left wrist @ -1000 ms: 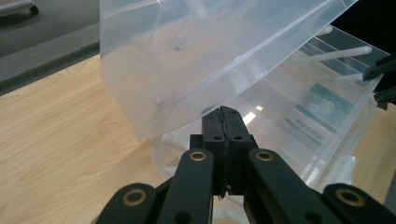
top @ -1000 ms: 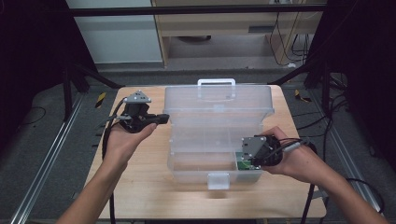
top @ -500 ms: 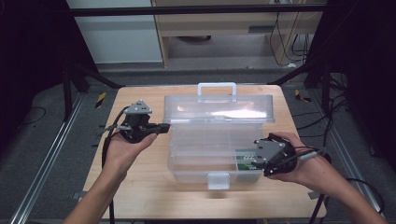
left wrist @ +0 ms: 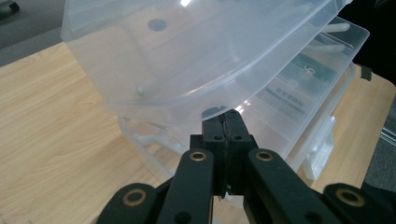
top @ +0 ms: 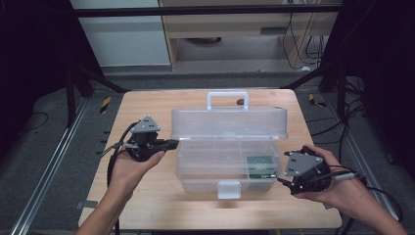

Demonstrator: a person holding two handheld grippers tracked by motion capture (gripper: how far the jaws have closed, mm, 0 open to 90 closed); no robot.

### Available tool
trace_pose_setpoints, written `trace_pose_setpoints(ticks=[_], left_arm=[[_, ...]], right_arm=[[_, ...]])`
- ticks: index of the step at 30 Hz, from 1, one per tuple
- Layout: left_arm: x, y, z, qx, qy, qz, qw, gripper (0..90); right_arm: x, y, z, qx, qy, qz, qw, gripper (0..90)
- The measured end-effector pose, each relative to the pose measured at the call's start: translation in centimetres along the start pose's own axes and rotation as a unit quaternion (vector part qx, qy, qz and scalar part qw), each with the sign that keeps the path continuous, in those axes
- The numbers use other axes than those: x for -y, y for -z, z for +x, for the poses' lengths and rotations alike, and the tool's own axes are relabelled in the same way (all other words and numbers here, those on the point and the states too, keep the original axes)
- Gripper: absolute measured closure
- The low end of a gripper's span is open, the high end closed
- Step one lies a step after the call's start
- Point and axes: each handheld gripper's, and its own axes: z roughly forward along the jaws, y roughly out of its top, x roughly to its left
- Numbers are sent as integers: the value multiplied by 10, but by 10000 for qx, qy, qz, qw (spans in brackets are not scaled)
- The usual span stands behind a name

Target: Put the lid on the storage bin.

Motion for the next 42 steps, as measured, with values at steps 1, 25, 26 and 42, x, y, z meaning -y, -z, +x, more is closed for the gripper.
trace_pose_setpoints(ticks=[1,25,26,42], left_arm=[[2,0,-1,12,-6,7,10000,900],[32,-7,-11,60,58,-46,10000,900],[33,-7,-11,70,84,-65,9999,900],[50,-5,-11,37,274,-220,9994,900]], right_arm=[[2,0,0,13,-36,3,10000,248],[25,-9,9,9,-324,158,9993,233],[26,-9,9,9,-327,165,9993,232],[40,-9,10,87,-514,210,9984,230]])
